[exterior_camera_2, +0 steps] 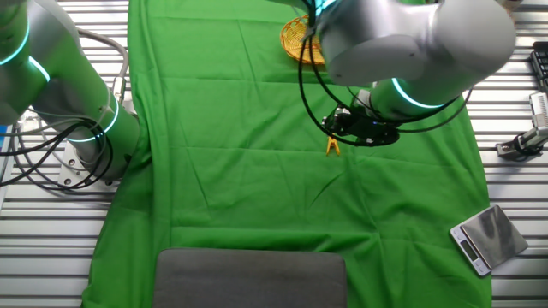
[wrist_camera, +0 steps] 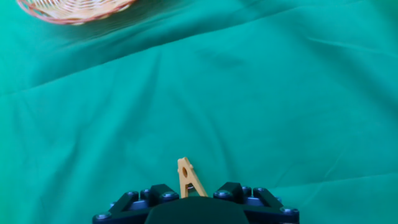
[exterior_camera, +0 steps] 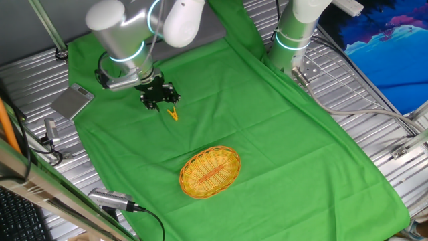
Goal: Use a clamp
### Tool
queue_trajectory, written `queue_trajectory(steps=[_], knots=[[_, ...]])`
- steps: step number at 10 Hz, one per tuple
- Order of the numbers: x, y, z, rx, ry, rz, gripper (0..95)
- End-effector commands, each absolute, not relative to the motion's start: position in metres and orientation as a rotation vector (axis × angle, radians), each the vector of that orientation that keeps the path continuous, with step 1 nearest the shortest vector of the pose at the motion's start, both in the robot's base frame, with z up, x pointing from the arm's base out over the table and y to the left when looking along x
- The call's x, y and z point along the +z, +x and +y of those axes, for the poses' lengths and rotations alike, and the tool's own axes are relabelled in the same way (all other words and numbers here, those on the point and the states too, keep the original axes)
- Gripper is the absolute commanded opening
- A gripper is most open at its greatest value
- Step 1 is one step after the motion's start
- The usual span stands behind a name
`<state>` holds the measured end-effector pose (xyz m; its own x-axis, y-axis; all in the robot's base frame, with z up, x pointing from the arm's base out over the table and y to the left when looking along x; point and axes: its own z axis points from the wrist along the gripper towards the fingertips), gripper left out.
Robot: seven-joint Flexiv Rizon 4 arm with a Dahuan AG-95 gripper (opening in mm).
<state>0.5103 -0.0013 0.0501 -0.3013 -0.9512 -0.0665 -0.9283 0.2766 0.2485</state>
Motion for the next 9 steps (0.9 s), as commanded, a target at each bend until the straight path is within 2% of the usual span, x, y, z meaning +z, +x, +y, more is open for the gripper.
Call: queue_trajectory(steps=[1, 9], knots=[[0.05, 0.51, -0.002, -0.362, 1.797, -2.428, 57.0], [0.04, 0.506, -0.004, -0.355, 1.854, -2.392, 57.0]])
